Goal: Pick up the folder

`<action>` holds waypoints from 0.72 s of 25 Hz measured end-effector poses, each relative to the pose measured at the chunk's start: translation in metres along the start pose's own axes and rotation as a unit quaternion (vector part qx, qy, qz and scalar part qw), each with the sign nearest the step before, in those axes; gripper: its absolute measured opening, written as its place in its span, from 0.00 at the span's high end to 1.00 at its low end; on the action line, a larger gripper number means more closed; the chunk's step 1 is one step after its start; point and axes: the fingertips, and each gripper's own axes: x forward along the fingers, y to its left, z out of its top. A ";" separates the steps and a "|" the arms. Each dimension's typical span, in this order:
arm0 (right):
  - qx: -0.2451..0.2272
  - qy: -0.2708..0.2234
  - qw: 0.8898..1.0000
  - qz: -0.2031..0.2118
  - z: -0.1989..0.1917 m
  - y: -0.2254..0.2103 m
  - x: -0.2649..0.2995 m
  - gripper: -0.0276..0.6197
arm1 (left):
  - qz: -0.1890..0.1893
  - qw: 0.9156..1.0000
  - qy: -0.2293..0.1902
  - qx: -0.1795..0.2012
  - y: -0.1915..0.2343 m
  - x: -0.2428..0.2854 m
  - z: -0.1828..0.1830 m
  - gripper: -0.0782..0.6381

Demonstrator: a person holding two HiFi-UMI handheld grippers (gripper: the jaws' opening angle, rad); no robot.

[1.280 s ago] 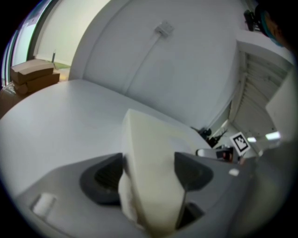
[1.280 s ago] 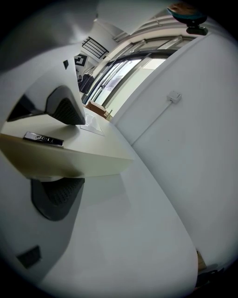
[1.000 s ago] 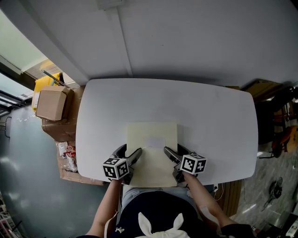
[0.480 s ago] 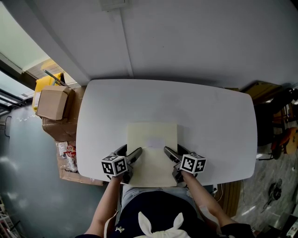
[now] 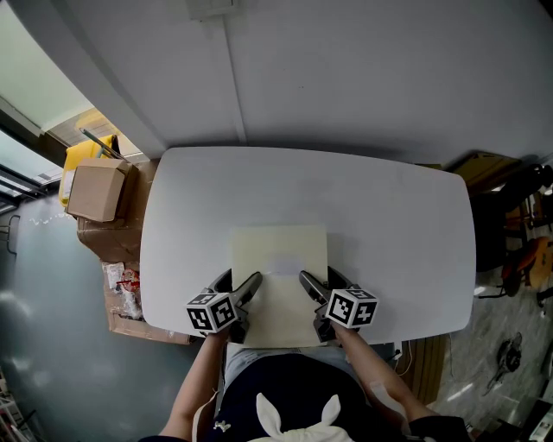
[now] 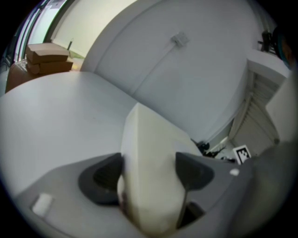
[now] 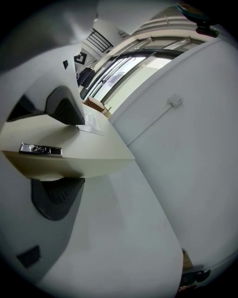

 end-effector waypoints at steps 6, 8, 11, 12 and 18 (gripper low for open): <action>-0.022 0.001 1.000 0.014 0.009 0.012 0.000 0.47 | 0.008 1.000 -0.023 -0.005 -0.002 -0.010 0.006 0.40; -0.023 -0.001 1.000 0.016 0.011 0.015 -0.001 0.47 | 0.009 1.000 -0.026 -0.002 -0.003 -0.013 0.009 0.40; -0.023 -0.007 0.999 0.021 0.014 0.019 -0.003 0.47 | 0.010 0.999 -0.031 0.005 -0.006 -0.016 0.014 0.40; -0.024 -0.010 0.999 0.022 0.016 0.020 -0.003 0.47 | 0.011 0.999 -0.034 0.008 -0.007 -0.018 0.016 0.40; -0.033 -0.023 0.999 0.031 0.028 0.031 -0.007 0.47 | 0.014 0.998 -0.050 0.023 -0.015 -0.025 0.029 0.40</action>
